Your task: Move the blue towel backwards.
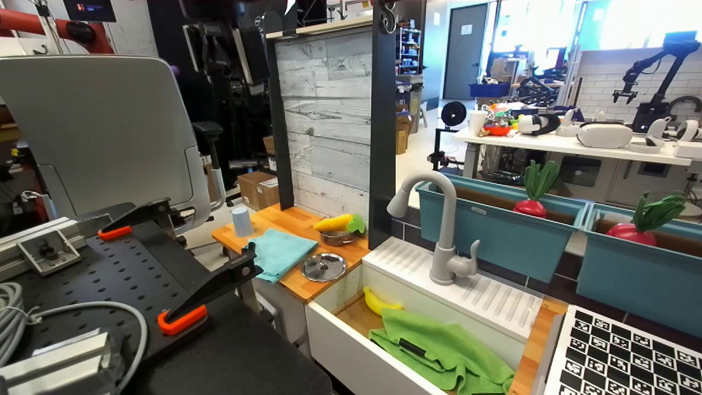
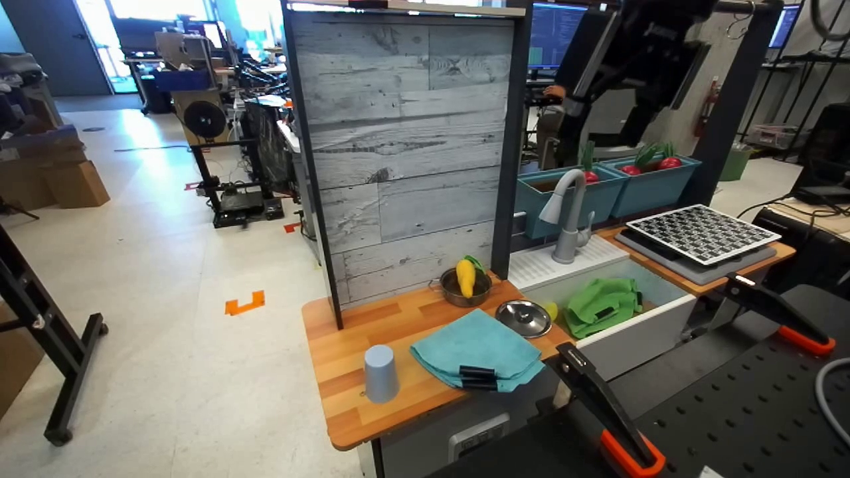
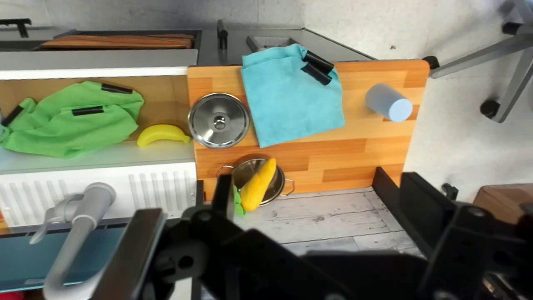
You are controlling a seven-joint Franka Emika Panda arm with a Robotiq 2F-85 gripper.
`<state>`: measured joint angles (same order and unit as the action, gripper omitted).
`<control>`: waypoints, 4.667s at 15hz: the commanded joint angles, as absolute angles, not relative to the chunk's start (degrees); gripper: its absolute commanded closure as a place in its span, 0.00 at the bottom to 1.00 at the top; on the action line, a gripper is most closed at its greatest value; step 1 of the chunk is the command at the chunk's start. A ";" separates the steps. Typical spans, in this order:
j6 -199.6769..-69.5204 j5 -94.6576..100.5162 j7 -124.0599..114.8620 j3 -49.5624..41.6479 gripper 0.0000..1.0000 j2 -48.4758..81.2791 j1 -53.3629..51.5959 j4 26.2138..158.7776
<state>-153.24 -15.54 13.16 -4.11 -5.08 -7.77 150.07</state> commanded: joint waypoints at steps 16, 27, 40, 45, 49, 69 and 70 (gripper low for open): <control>-150.14 -18.49 17.20 4.10 0.00 15.87 -3.81 134.13; -154.15 -5.52 2.97 1.93 0.00 26.49 -5.44 133.11; -163.62 -4.96 -12.89 -2.72 0.00 44.94 -11.89 122.11; -163.46 -5.01 -11.95 -1.41 0.00 51.42 -11.17 115.43; -163.58 -4.65 -11.91 -1.19 0.00 54.32 -12.34 112.33; -152.17 -3.22 -11.49 -0.85 0.00 63.76 -15.30 94.55; -151.34 -2.62 -11.24 -0.73 0.00 64.19 -15.69 93.33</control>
<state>-154.08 -4.99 -11.19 -0.87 61.52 -14.73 98.36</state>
